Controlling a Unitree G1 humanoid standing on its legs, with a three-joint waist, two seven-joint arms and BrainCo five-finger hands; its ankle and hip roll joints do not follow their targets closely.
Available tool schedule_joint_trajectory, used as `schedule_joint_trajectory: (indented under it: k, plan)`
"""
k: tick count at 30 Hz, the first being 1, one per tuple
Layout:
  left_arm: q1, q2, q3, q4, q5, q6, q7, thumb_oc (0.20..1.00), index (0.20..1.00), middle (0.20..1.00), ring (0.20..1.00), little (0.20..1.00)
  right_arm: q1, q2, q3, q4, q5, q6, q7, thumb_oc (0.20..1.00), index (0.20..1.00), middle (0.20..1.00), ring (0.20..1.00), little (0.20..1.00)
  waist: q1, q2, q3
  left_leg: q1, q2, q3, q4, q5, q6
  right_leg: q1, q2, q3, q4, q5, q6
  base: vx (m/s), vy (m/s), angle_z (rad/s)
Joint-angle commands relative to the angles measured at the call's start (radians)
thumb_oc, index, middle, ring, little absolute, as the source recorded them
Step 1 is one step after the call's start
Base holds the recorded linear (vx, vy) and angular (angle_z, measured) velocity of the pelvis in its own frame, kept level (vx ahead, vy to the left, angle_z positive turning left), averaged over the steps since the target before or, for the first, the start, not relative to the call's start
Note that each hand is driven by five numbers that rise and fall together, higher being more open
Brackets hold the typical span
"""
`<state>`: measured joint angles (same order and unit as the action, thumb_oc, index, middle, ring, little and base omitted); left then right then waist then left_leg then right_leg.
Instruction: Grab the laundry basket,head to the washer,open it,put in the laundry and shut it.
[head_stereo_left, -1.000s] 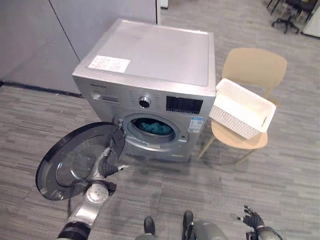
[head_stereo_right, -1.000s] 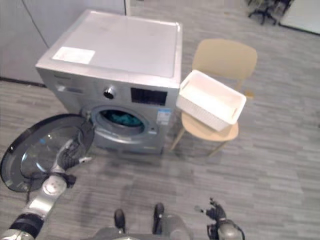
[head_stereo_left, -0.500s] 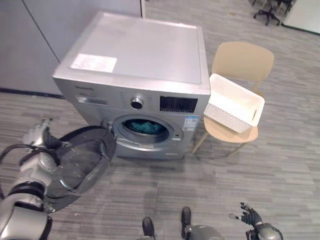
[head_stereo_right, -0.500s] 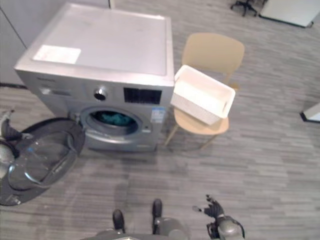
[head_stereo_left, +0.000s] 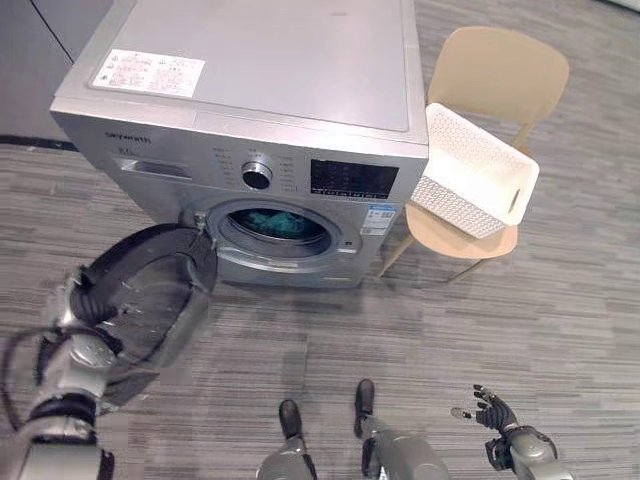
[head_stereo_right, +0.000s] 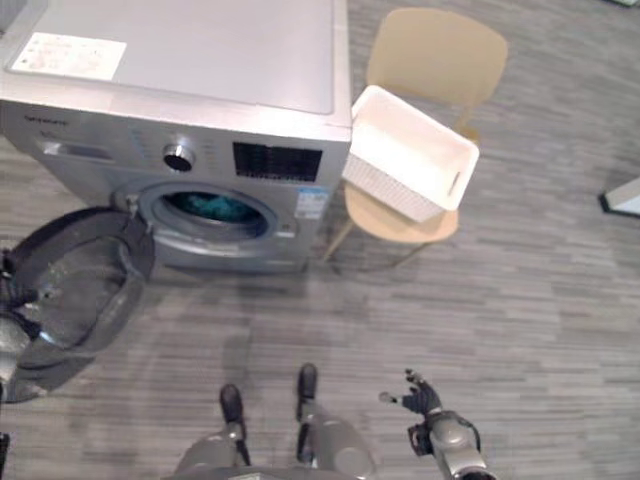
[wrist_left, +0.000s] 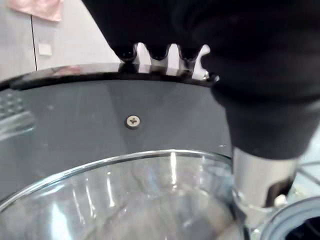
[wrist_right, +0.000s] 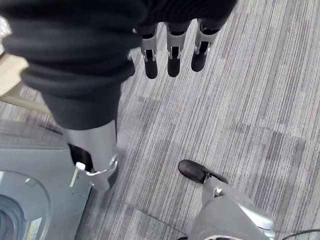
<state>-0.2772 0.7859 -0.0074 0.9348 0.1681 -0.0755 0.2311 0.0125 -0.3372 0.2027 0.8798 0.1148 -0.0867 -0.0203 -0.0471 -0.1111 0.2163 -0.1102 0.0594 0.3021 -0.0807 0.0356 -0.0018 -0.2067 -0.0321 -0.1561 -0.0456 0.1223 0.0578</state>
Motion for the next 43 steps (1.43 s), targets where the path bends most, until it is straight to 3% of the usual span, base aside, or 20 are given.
schedule_joint_trajectory:
  k: [1,3,6,9,12,16,18,19,21,24,30,32,37,43]
  plan:
    - [0.183,-0.234,-0.082,-0.113,-0.14,-0.004,-0.08,1.0,1.0,1.0,1.0,1.0,-0.001,0.014,-0.017,-0.019,-0.038,-0.003,-0.023,1.0,1.0,1.0,1.0,1.0,0.024,-0.019,-0.021,-0.031,-0.007,-0.058,0.028,-0.05,-0.002,0.051,-0.095,-0.018,0.145,-0.131,0.121,-0.02,0.013,0.03]
    - [0.31,-0.322,-0.104,-0.314,-0.183,-0.007,-0.153,1.0,1.0,1.0,1.0,1.0,0.01,0.023,-0.043,-0.034,-0.073,0.019,-0.018,1.0,1.0,1.0,1.0,1.0,0.029,-0.001,-0.026,-0.004,-0.019,-0.061,0.019,-0.054,0.003,0.064,-0.096,-0.023,0.152,-0.146,0.115,0.0,0.0,0.0]
    - [0.333,-0.364,-0.157,-0.418,-0.211,-0.009,-0.208,1.0,1.0,1.0,1.0,1.0,0.011,0.032,-0.041,-0.044,-0.09,0.027,-0.013,1.0,1.0,1.0,1.0,1.0,0.026,0.007,-0.033,0.007,-0.022,-0.063,0.015,-0.053,0.004,0.072,-0.095,-0.021,0.152,-0.153,0.112,0.01,-0.017,0.16]
    - [0.295,-0.382,-0.248,-0.561,-0.221,-0.023,-0.251,1.0,1.0,1.0,1.0,1.0,0.019,0.041,-0.029,-0.061,-0.101,0.026,-0.008,1.0,1.0,1.0,1.0,1.0,0.008,0.012,-0.04,0.037,-0.026,-0.058,0.01,-0.056,0.003,0.091,-0.093,-0.016,0.156,-0.172,0.11,0.03,-0.045,0.03]
    - [0.188,-0.404,-0.311,-0.579,-0.208,-0.033,-0.221,1.0,1.0,1.0,1.0,1.0,0.031,0.048,-0.016,-0.057,-0.106,0.023,-0.014,1.0,1.0,1.0,1.0,1.0,-0.017,0.013,-0.053,0.052,-0.025,-0.045,0.006,-0.057,0.0,0.095,-0.09,-0.008,0.153,-0.174,0.107,0.02,-0.036,-0.08]
    - [-0.02,-0.42,-0.351,-0.423,-0.172,-0.026,-0.122,1.0,1.0,1.0,1.0,1.0,0.052,0.037,0.013,-0.063,-0.111,0.025,-0.021,1.0,1.0,1.0,1.0,1.0,-0.069,0.018,-0.071,0.081,-0.021,-0.006,-0.003,-0.063,-0.002,0.097,-0.082,0.026,0.141,-0.171,0.111,0.04,-0.018,-0.25]
    - [-0.156,-0.393,-0.353,-0.156,-0.125,-0.006,-0.05,1.0,1.0,1.0,1.0,1.0,0.056,0.016,0.022,-0.045,-0.116,0.022,-0.026,1.0,1.0,1.0,1.0,1.0,-0.106,0.026,-0.087,0.092,-0.017,0.033,-0.007,-0.064,-0.006,0.091,-0.076,0.053,0.126,-0.162,0.113,0.05,-0.014,-0.74]
    - [-0.157,-0.393,-0.353,-0.155,-0.125,-0.006,-0.049,1.0,1.0,1.0,1.0,1.0,0.055,0.016,0.022,-0.044,-0.116,0.022,-0.026,1.0,1.0,1.0,1.0,1.0,-0.105,0.026,-0.089,0.089,-0.016,0.034,-0.007,-0.062,-0.006,0.088,-0.075,0.054,0.124,-0.159,0.113,0.01,-0.01,-0.78]
    - [-0.233,-0.343,-0.343,0.025,-0.101,0.006,-0.031,1.0,1.0,1.0,1.0,1.0,0.06,-0.014,0.013,-0.029,-0.11,0.018,-0.03,1.0,1.0,1.0,1.0,1.0,-0.132,0.035,-0.097,0.087,-0.012,0.062,-0.007,-0.061,-0.012,0.08,-0.074,0.07,0.108,-0.149,0.116,-0.01,-0.023,-0.79]
    - [-0.228,-0.321,-0.329,0.056,-0.096,0.002,-0.03,1.0,1.0,1.0,1.0,1.0,0.068,-0.029,-0.001,-0.023,-0.103,0.013,-0.035,1.0,1.0,1.0,1.0,1.0,-0.138,0.041,-0.099,0.079,-0.008,0.07,-0.007,-0.054,-0.018,0.075,-0.075,0.07,0.095,-0.142,0.117,-0.01,-0.025,-0.44]
    - [-0.08,-0.335,-0.255,-0.007,-0.127,-0.015,-0.047,1.0,1.0,1.0,1.0,1.0,0.077,-0.021,-0.035,0.012,-0.082,0.011,-0.044,1.0,1.0,1.0,1.0,1.0,-0.122,0.051,-0.11,0.077,-0.003,0.063,-0.007,-0.048,-0.026,0.093,-0.076,0.055,0.062,-0.134,0.112,0.0,-0.049,-0.07]
    - [0.185,-0.38,-0.171,-0.177,-0.18,-0.018,-0.091,1.0,1.0,1.0,1.0,1.0,0.062,-0.002,-0.076,0.018,-0.075,0.018,-0.05,1.0,1.0,1.0,1.0,1.0,-0.083,0.059,-0.113,0.096,-0.006,0.04,-0.007,-0.047,-0.025,0.137,-0.072,0.039,0.05,-0.145,0.102,0.0,-0.071,0.06]
    - [0.38,-0.399,-0.11,-0.262,-0.169,-0.003,-0.151,1.0,1.0,1.0,1.0,1.0,0.043,0.0,-0.106,-0.037,-0.082,0.02,-0.051,1.0,1.0,1.0,1.0,1.0,-0.033,0.069,-0.121,0.116,-0.005,0.006,-0.007,-0.041,-0.027,0.174,-0.063,0.013,0.056,-0.166,0.089,-0.02,-0.053,0.24]
    - [0.441,-0.414,-0.106,-0.223,-0.122,0.009,-0.158,1.0,1.0,1.0,1.0,1.0,0.029,-0.011,-0.099,-0.072,-0.1,0.019,-0.054,1.0,1.0,1.0,1.0,1.0,0.001,0.075,-0.139,0.129,-0.007,-0.025,-0.007,-0.034,-0.03,0.205,-0.062,-0.019,0.063,-0.185,0.078,-0.02,-0.031,0.25]
